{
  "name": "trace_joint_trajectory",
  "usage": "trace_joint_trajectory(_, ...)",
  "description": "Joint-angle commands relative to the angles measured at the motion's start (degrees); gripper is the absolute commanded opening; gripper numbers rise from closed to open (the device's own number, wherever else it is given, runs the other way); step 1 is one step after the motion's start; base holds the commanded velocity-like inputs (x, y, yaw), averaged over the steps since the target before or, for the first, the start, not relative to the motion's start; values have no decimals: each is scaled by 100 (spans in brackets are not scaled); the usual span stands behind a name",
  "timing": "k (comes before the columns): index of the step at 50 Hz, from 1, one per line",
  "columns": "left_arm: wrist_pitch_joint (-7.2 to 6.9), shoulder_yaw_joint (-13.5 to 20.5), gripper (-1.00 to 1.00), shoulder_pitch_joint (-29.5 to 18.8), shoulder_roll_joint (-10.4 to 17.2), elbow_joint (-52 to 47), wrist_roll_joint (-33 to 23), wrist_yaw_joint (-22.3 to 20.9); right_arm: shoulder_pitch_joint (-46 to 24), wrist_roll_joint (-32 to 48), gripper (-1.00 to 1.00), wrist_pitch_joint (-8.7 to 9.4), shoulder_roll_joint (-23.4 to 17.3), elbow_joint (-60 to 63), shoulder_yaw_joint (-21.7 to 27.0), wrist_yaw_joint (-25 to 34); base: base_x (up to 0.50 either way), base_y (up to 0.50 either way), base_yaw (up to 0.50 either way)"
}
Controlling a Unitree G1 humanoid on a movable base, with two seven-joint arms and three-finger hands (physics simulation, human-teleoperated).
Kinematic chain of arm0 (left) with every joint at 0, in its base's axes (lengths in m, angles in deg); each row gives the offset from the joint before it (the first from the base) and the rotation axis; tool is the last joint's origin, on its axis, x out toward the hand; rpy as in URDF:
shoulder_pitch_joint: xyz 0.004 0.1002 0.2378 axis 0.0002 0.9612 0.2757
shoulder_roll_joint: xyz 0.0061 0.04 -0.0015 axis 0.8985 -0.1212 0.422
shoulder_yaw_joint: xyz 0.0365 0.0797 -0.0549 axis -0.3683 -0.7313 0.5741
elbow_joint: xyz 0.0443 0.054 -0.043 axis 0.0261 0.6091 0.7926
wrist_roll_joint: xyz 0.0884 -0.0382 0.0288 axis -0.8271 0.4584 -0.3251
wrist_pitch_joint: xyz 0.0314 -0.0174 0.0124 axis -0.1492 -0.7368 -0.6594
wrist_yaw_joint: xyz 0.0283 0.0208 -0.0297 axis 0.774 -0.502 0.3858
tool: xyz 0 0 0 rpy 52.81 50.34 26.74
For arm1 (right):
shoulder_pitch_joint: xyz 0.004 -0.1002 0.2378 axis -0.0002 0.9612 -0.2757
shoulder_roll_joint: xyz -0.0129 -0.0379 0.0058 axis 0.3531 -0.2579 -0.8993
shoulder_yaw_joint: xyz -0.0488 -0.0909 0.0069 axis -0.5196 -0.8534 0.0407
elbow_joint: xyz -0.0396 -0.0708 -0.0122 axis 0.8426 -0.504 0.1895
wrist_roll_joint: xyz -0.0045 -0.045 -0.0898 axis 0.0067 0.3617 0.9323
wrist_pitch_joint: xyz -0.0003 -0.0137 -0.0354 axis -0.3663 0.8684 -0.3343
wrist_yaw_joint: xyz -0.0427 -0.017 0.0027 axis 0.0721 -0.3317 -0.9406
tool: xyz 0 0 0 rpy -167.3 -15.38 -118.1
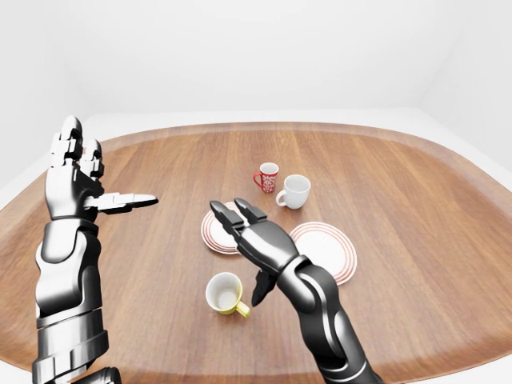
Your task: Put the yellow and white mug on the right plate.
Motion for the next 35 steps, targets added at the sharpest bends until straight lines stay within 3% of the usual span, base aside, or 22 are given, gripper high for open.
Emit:
trace_joint_trajectory(1,0,-12,100,3,-14,10,-1,-3,112,148,100,-73,19,-261,-120,-196,0,0,0)
trace_joint_trajectory(35,0,-26,100,61,-79,-145,-34,-31,207,296,100,-351,0,-1148,-222,-919,0,0,0)
